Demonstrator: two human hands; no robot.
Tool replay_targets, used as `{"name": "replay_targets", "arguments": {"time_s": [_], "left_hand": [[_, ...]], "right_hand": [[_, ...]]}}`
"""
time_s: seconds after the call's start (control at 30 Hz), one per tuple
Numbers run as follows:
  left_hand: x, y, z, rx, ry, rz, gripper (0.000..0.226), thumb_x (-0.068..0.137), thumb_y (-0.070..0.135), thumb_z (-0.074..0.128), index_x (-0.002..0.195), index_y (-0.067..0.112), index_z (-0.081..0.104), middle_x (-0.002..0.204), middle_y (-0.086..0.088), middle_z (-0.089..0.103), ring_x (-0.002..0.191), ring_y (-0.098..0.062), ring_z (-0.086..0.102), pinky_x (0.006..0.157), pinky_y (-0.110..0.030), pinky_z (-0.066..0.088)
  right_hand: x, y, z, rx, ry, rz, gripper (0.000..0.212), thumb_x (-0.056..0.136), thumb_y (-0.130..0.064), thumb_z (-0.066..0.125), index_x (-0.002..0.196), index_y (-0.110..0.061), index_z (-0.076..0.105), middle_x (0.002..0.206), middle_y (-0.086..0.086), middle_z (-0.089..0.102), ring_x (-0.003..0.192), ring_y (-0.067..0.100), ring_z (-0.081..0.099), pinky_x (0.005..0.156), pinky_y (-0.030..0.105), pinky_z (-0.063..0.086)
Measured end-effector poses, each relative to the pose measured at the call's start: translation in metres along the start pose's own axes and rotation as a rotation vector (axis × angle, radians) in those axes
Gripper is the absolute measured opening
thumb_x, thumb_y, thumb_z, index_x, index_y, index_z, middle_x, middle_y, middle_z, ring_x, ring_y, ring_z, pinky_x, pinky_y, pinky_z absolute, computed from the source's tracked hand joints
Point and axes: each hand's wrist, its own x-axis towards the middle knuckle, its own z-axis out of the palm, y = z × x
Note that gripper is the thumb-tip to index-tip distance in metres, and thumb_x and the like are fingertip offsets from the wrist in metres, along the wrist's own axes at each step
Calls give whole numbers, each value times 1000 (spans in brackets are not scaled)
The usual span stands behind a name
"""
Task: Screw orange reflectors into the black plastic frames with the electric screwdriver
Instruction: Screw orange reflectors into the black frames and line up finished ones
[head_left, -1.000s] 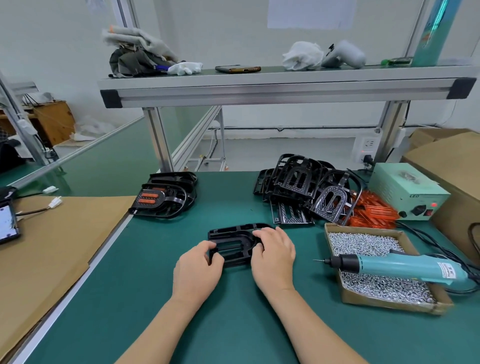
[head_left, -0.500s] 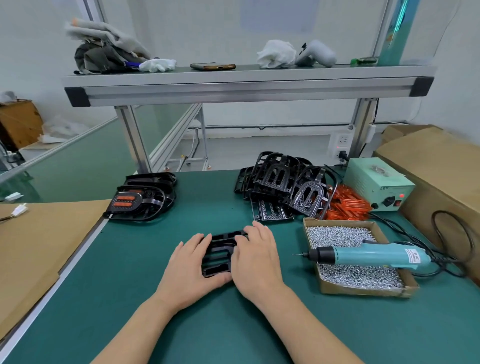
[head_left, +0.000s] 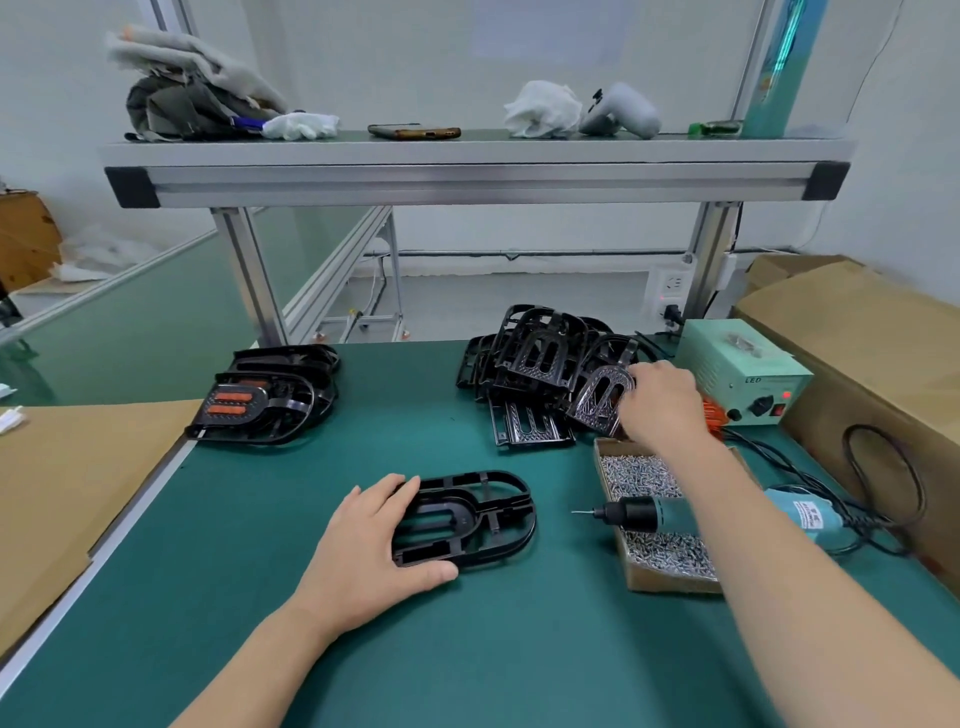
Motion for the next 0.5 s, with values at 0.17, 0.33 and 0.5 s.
{"name": "replay_targets", "arguments": {"time_s": [0.17, 0.33, 0.5], "left_hand": [[0, 1, 0, -5, -2, 5, 125, 57, 102, 40, 157, 29, 27, 162, 9, 23, 150, -7, 15, 123, -28, -2], [-1, 0, 0, -13, 7, 1, 124, 57, 102, 42, 156, 30, 28, 161, 14, 24, 149, -6, 18, 123, -28, -1], [-1, 1, 1, -18, 7, -2, 124, 56, 102, 41, 156, 31, 27, 161, 16, 22, 149, -4, 16, 123, -26, -1]], "right_hand": [[26, 38, 0, -164, -82, 65, 36, 92, -11, 49, 127, -6, 55, 131, 17, 54, 125, 38, 44, 100, 49, 46], [38, 58, 8, -326, -166, 42, 38, 93, -14, 48, 131, -12, 52, 134, 12, 53, 128, 33, 43, 102, 48, 43], [45, 73, 13, -424, -212, -10, 49, 93, -13, 46, 141, -19, 48, 136, 8, 53, 129, 32, 41, 103, 46, 42]]}}
